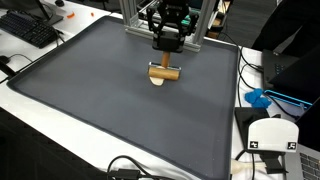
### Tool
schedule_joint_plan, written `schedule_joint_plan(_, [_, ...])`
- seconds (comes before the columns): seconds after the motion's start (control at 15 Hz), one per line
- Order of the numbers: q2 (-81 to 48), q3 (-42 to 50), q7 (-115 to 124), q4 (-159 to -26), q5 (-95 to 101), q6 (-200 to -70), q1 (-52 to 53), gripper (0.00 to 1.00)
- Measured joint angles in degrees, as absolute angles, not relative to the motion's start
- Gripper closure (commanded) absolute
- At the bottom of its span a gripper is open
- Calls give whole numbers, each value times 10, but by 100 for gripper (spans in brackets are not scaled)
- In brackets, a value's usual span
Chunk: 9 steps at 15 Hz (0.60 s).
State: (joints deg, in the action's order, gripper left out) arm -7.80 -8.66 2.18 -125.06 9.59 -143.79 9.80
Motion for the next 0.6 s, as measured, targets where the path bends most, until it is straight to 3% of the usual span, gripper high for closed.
schedule_joint_plan(0.6, [-61, -87, 22, -1265, 96, -1411, 98, 65])
